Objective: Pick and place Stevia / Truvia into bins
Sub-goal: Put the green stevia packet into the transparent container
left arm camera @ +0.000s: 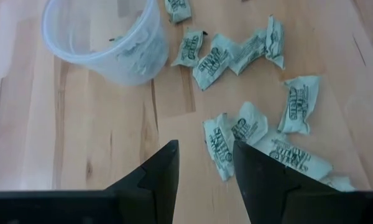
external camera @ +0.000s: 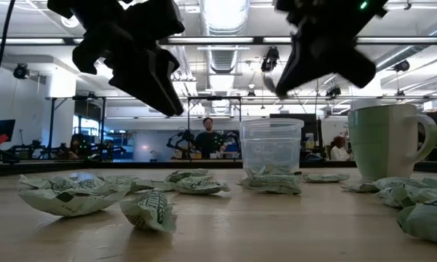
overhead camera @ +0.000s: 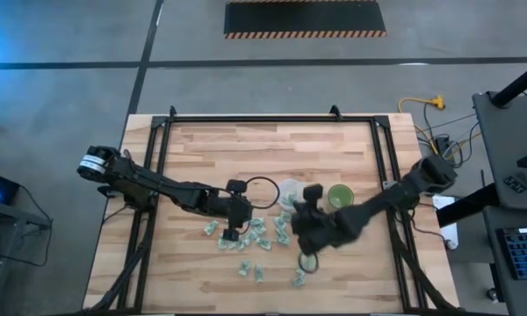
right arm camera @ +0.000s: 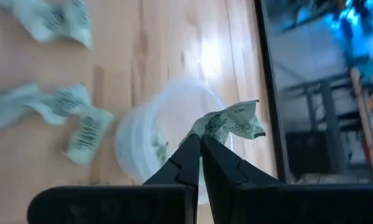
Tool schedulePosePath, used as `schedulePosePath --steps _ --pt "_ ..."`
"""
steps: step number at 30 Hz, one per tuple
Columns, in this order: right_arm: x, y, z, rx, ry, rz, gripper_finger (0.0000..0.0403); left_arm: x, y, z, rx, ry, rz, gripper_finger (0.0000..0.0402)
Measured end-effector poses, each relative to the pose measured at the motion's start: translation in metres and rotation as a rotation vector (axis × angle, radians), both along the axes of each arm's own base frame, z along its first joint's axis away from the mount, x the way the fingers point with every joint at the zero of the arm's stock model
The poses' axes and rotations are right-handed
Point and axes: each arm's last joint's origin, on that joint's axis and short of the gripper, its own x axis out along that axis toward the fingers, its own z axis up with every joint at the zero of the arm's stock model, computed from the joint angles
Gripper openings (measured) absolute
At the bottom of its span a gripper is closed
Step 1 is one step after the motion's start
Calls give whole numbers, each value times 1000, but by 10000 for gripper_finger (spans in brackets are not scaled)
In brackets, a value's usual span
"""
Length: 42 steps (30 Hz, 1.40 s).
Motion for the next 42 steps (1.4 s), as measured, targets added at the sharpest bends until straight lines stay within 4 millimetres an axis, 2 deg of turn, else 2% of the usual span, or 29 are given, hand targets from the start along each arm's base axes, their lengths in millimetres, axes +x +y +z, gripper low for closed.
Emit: schedulePosePath --steps 4,7,12,21,26,32,42 --pt "7 -24 -5 72 44 -53 9 -3 1 -2 -8 28 18 135" --pt "10 -35 -7 95 54 -80 9 -4 1 -2 -7 34 18 135" --pt "11 -39 -7 107 58 -88 20 -5 1 -4 -5 41 19 135" --pt "12 -39 -6 109 73 -68 97 -6 1 -6 -27 54 47 135" --pt "9 -28 -5 97 86 -19 119 -16 2 -13 -77 166 154 135" --pt "3 -11 -5 89 95 44 125 -32 6 -22 -129 317 344 135" --pt "-10 21 -5 85 98 151 109 -34 5 -34 -178 309 320 134"
